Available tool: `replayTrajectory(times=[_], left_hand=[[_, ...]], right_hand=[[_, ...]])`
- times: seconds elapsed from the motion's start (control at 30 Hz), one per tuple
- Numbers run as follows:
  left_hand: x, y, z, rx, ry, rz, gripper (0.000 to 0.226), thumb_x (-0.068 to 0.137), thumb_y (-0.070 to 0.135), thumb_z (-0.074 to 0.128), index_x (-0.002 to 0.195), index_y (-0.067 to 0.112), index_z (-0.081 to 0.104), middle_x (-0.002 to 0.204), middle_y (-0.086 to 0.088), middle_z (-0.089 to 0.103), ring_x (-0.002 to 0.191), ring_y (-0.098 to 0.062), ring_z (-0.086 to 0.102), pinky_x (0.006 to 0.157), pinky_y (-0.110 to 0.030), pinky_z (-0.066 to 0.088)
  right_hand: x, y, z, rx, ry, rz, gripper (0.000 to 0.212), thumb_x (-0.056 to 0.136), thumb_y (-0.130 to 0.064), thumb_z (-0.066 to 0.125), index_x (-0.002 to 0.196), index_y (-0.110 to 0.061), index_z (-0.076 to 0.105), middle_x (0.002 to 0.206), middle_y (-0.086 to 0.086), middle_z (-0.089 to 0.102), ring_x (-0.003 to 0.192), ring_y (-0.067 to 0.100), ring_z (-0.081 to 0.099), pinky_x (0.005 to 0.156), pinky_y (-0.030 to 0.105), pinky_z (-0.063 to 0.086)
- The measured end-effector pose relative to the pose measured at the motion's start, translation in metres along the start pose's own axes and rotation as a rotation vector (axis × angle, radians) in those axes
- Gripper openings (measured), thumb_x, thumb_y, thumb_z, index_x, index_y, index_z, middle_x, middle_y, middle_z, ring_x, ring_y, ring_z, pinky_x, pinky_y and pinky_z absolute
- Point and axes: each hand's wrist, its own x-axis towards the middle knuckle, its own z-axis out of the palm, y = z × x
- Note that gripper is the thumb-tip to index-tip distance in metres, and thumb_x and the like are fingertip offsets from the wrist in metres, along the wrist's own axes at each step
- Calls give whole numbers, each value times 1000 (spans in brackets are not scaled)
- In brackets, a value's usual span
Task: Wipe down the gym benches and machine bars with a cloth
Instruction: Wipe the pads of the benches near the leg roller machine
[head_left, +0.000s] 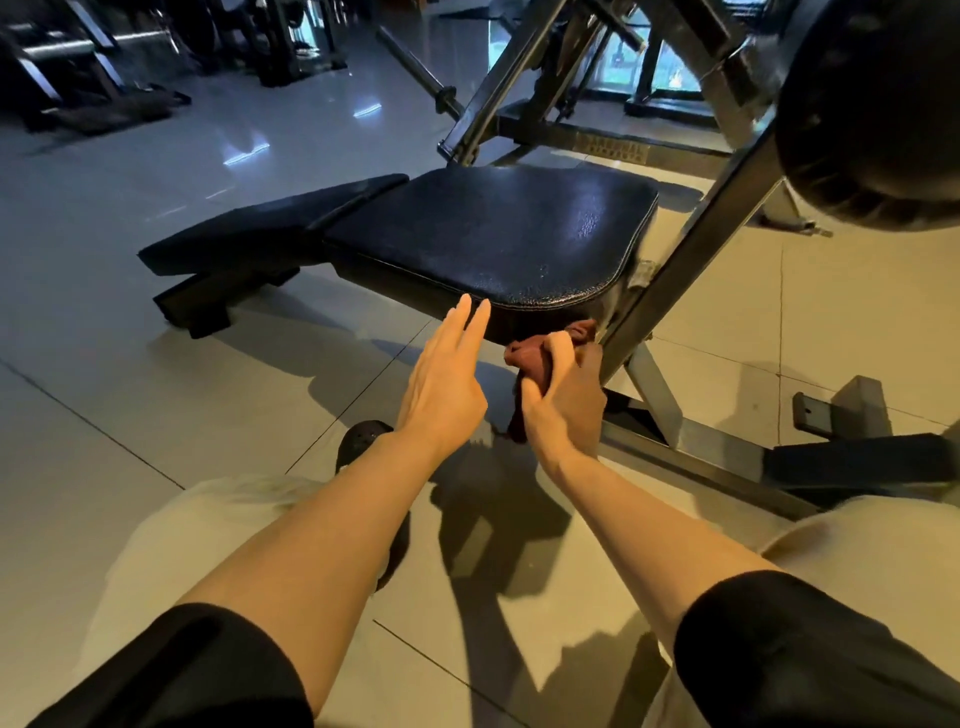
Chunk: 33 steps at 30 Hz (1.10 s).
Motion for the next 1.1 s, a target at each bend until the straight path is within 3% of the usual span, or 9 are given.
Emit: replayTrajectory(times=[0.1, 0.2, 0.37, 0.57, 0.67, 0.73, 0.87, 1.03, 1.1], left_hand=[[1, 0, 3, -10, -7, 13, 83, 89, -12, 44, 154, 26, 9, 162, 4, 1, 148, -16, 7, 112, -41, 34], [0, -2, 3, -23, -32, 44, 81, 90, -11, 44, 154, 26, 9, 162, 3, 0, 148, -16, 5, 114, -41, 32], [1, -6, -1, -46, -58, 62, 81, 90, -12, 44, 153, 28, 12, 162, 5, 2, 149, -15, 3, 116, -41, 28], [5, -14, -4, -29, -64, 104, 78, 92, -7, 46, 153, 28, 13, 162, 4, 4, 148, -14, 3, 118, -41, 24], [5, -16, -6, -26, -71, 124, 80, 90, -9, 48, 153, 27, 15, 162, 3, 5, 148, -16, 6, 116, -42, 29], [6, -17, -7, -44, -60, 141, 79, 89, -10, 48, 153, 25, 18, 162, 1, 7, 148, -18, 12, 114, -42, 32], [9, -18, -10, -53, -33, 155, 75, 91, -7, 49, 153, 24, 20, 162, 0, 6, 145, -21, 21, 108, -38, 39], [12, -18, -9, -37, -26, 183, 76, 91, -7, 49, 153, 24, 17, 162, 1, 5, 147, -18, 11, 115, -34, 29], [13, -15, -9, -34, -33, 188, 77, 91, -7, 49, 153, 24, 16, 162, 1, 5, 147, -18, 10, 115, -35, 29]], right_hand=[[0, -10, -5, 25, 129, -147, 38, 92, -20, 62, 128, -15, 49, 128, 8, 45, 102, 14, 50, 84, 23, 44], [6, -10, -3, -102, 69, -344, 33, 91, -15, 62, 123, -16, 54, 127, 12, 45, 103, 22, 53, 84, 26, 44], [-11, 15, 7, -171, 60, 5, 30, 92, -23, 62, 120, -18, 53, 135, 7, 45, 111, 34, 57, 90, 35, 47], [4, -11, 7, -75, 167, -144, 25, 96, -34, 55, 118, -24, 54, 129, 7, 49, 107, 25, 58, 87, 37, 54], [-2, 7, 7, -215, 158, 29, 25, 94, -27, 58, 116, -16, 58, 128, 9, 51, 109, 30, 58, 88, 35, 48], [-8, 9, 4, -140, 238, 81, 27, 92, -24, 61, 116, -13, 56, 129, 12, 50, 109, 34, 57, 90, 37, 47], [10, -14, 1, 65, 389, -60, 26, 94, -27, 59, 117, -18, 51, 127, 11, 44, 103, 25, 58, 85, 31, 52], [-6, -8, 17, 17, 172, -151, 24, 90, -18, 62, 114, -22, 57, 126, 6, 45, 109, 20, 53, 83, 24, 44], [-4, -9, 15, 63, 210, -108, 25, 90, -21, 62, 114, -22, 56, 126, 5, 45, 108, 19, 54, 83, 27, 49]])
